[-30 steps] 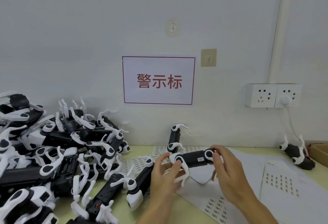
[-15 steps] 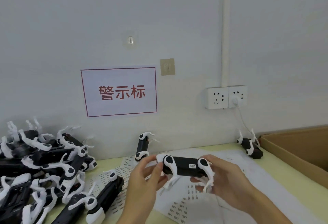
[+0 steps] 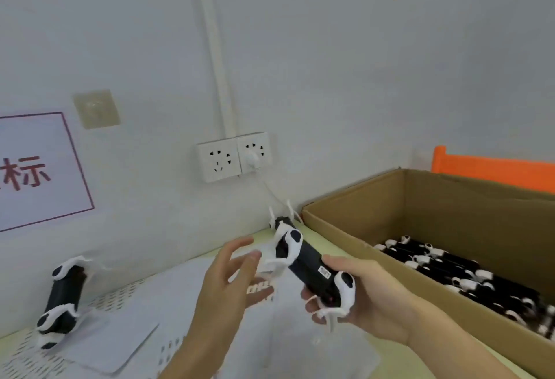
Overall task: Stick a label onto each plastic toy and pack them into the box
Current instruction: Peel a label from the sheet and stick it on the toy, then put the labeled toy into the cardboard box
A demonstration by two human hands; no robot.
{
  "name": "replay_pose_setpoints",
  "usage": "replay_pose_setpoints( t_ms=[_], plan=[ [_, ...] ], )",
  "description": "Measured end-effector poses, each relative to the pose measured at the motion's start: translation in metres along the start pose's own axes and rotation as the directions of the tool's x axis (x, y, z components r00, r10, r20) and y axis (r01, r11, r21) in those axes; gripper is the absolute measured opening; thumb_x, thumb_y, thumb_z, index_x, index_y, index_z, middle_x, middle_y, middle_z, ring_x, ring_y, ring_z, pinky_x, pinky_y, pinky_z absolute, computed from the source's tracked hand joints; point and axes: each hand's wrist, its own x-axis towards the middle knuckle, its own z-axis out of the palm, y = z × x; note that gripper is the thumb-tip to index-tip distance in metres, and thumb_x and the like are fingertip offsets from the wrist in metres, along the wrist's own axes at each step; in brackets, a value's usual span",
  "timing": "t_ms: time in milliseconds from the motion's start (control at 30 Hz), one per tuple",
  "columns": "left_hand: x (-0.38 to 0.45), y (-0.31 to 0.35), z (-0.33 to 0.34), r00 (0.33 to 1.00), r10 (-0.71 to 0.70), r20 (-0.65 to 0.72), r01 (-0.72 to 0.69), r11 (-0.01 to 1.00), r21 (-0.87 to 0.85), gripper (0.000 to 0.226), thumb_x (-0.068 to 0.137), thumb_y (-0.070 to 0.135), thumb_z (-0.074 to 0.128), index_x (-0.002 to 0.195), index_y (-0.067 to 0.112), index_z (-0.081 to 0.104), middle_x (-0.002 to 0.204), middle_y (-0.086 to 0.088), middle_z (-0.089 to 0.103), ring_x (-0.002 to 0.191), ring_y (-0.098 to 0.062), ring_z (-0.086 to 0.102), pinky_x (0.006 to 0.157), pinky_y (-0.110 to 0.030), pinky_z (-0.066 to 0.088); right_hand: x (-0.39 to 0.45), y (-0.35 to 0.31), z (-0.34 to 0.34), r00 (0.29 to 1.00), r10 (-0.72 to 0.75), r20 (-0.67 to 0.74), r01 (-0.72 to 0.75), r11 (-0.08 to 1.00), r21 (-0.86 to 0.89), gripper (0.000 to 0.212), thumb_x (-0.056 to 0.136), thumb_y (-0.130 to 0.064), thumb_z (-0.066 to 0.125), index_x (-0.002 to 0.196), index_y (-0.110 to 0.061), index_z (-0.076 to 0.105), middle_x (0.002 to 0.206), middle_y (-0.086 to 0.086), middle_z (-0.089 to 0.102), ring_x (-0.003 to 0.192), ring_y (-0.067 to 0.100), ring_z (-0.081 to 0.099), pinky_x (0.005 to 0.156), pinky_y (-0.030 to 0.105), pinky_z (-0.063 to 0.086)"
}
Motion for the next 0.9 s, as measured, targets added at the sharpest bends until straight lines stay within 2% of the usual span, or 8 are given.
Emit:
replay_pose_setpoints(
  t_ms=[100, 233, 433, 500, 567, 667, 767, 900],
  plan=[
    [0.02, -0.018, 0.054, 0.994, 0.038, 0.104, -0.051, 0.991, 0.125, 0.027, 0.096, 0.05, 0.043, 0.108, 0.043, 0.065, 0.114, 0.014, 0.069, 0.096, 0.001, 0.068, 0.073, -0.019, 0.055, -0.014, -0.013, -0.036, 0.982, -0.037, -0.187, 0.076, 0.975, 0.207, 0.048, 0.076, -0.024, 0.064, 0.111, 0.008, 0.064, 0.09, 0.028, 0.065, 0.072, 0.037, 0.065, 0.065, 0.041, 0.058],
    [0.046, -0.042, 0.119, 0.937, 0.171, 0.304, -0.233, 0.956, 0.179, 0.045, 0.094, 0.067, 0.031, 0.133, 0.054, 0.049, 0.138, 0.038, 0.046, 0.132, 0.014, 0.037, 0.112, -0.025, 0.034, -0.036, -0.041, -0.088, 0.921, -0.099, -0.377, 0.188, 0.96, 0.207, 0.047, 0.074, -0.025, 0.064, 0.106, 0.009, 0.064, 0.088, 0.025, 0.063, 0.075, 0.038, 0.063, 0.061, 0.042, 0.059],
    [0.076, -0.09, 0.204, 0.787, 0.127, 0.604, -0.541, 0.613, 0.576, 0.042, 0.103, 0.054, 0.023, 0.144, 0.062, 0.024, 0.158, 0.035, 0.001, 0.147, 0.004, -0.015, 0.122, -0.037, -0.002, -0.039, -0.075, -0.18, 0.774, -0.178, -0.607, 0.284, 0.955, 0.082, 0.034, 0.098, -0.026, 0.049, 0.112, 0.002, 0.062, 0.084, 0.025, 0.07, 0.069, 0.036, 0.067, 0.077, 0.046, 0.053],
    [0.077, -0.101, 0.213, 0.804, 0.154, 0.574, -0.544, 0.579, 0.607, 0.044, 0.098, 0.059, 0.018, 0.132, 0.055, 0.045, 0.151, 0.037, 0.021, 0.145, 0.007, -0.005, 0.121, -0.035, 0.004, -0.023, -0.079, -0.209, 0.738, -0.168, -0.654, 0.231, 0.973, 0.011, 0.032, 0.099, -0.026, 0.049, 0.112, 0.0, 0.063, 0.09, 0.025, 0.07, 0.073, 0.036, 0.067, 0.078, 0.046, 0.053],
    [0.08, -0.105, 0.215, 0.809, 0.222, 0.545, -0.569, 0.532, 0.627, 0.052, 0.091, 0.061, 0.016, 0.101, 0.038, 0.062, 0.119, 0.029, 0.049, 0.134, 0.008, 0.019, 0.116, -0.035, 0.016, -0.001, -0.081, -0.239, 0.705, -0.135, -0.696, 0.151, 0.988, -0.039, 0.031, 0.098, -0.028, 0.051, 0.113, -0.003, 0.062, 0.102, 0.026, 0.07, 0.079, 0.038, 0.068, 0.079, 0.046, 0.053],
    [0.082, -0.11, 0.218, 0.796, 0.335, 0.505, -0.605, 0.493, 0.625, 0.042, 0.089, 0.052, 0.032, 0.07, 0.026, 0.058, 0.078, 0.016, 0.046, 0.109, 0.0, 0.044, 0.112, -0.038, 0.029, 0.042, -0.081, -0.274, 0.717, -0.061, -0.694, 0.005, 0.997, -0.082, 0.028, 0.098, -0.031, 0.053, 0.112, -0.009, 0.063, 0.101, 0.018, 0.072, 0.083, 0.035, 0.07, 0.08, 0.042, 0.051],
    [0.084, -0.112, 0.222, 0.742, 0.48, 0.469, -0.661, 0.405, 0.632, 0.029, 0.081, 0.041, 0.048, 0.057, 0.024, 0.05, 0.066, 0.014, 0.04, 0.087, -0.009, 0.057, 0.096, -0.041, 0.049, 0.093, -0.076, -0.302, 0.754, -0.035, -0.656, -0.094, 0.982, -0.161, 0.027, 0.098, -0.033, 0.054, 0.108, -0.01, 0.066, 0.085, 0.011, 0.072, 0.079, 0.026, 0.065, 0.075, 0.038, 0.05],
    [0.09, -0.116, 0.224, 0.714, 0.533, 0.454, -0.673, 0.341, 0.656, 0.025, 0.069, 0.044, 0.051, 0.053, 0.024, 0.053, 0.061, 0.014, 0.043, 0.079, -0.01, 0.062, 0.095, -0.033, 0.048, 0.159, -0.051, -0.326, 0.782, -0.031, -0.622, -0.232, 0.912, -0.337, 0.029, 0.098, -0.035, 0.055, 0.109, -0.011, 0.066, 0.089, 0.007, 0.067, 0.086, 0.023, 0.061, 0.08, 0.038, 0.048]
  ],
)
